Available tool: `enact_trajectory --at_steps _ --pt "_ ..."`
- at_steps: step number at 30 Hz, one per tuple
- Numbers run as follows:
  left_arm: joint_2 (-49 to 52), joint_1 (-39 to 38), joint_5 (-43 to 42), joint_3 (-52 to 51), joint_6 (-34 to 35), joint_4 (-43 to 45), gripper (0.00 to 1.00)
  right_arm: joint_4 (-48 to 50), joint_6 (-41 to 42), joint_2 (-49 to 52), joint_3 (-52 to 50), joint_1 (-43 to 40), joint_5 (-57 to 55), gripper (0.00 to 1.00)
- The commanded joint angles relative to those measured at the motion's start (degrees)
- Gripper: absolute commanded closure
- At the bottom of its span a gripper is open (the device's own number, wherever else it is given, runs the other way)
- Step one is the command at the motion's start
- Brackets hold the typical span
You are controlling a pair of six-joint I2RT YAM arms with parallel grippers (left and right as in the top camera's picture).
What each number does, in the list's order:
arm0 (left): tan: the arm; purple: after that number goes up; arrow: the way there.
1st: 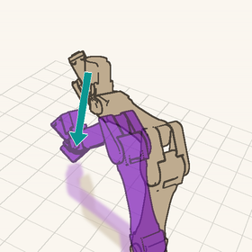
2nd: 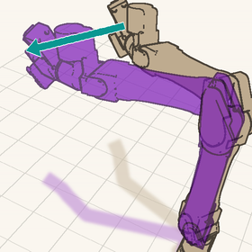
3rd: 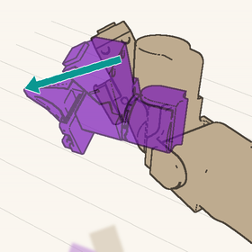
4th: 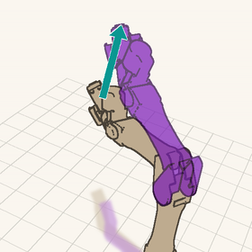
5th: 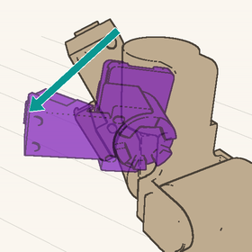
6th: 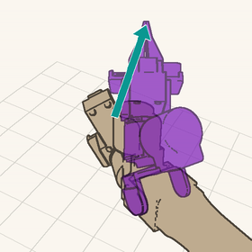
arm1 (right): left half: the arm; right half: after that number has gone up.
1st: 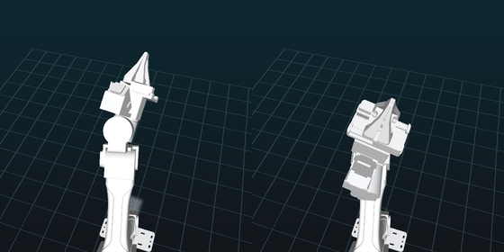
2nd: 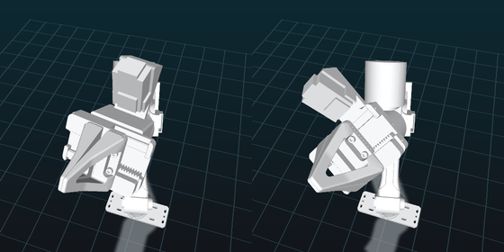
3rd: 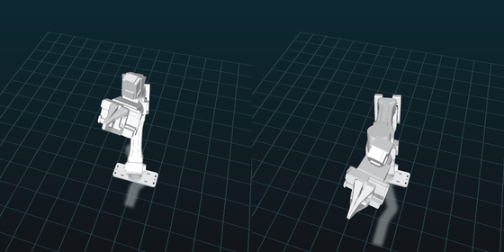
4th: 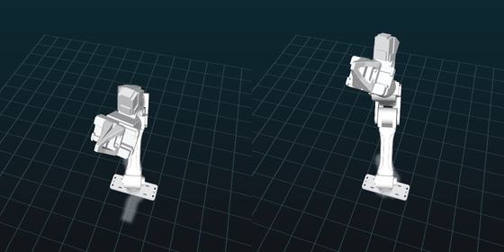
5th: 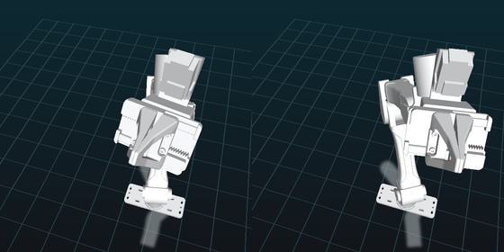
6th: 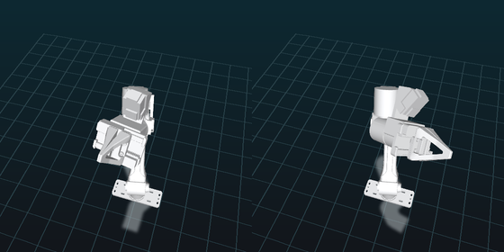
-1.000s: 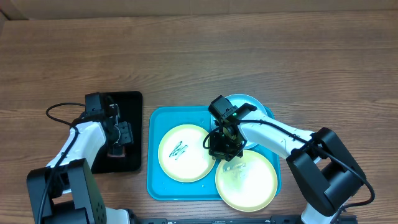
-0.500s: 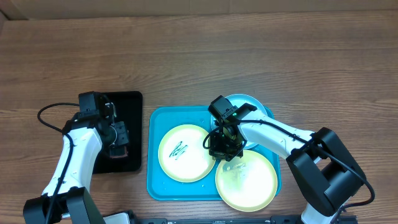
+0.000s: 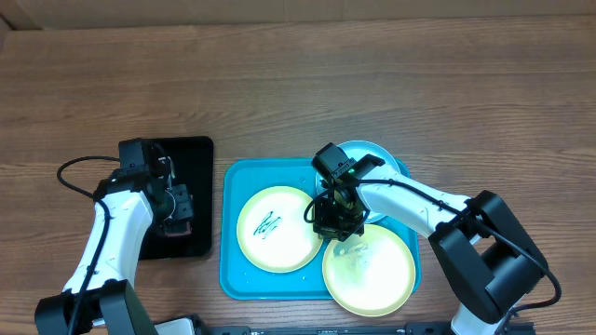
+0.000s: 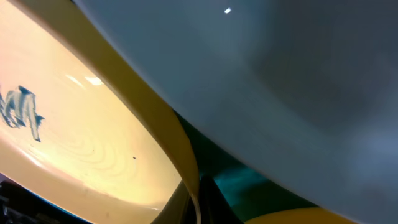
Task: Clean dirty plates on tray and stack at the side
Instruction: 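Lower the left gripper into the black tray and grasp the sponge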
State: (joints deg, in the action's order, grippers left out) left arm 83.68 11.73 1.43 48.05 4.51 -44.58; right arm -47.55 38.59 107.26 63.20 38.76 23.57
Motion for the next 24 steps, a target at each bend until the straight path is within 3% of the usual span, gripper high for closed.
enact_trajectory --at_steps 1,24 --pt "-0.55 0.28 1.99 0.83 0.90 -0.02 0.59 0.04 -0.70 0.24 -0.24 0.28 -0.28 0.94" --pt "-0.42 0.37 3.82 -1.20 2.32 3.63 0.52 -0.15 -1.09 0.24 -0.24 0.28 -0.31 0.94"
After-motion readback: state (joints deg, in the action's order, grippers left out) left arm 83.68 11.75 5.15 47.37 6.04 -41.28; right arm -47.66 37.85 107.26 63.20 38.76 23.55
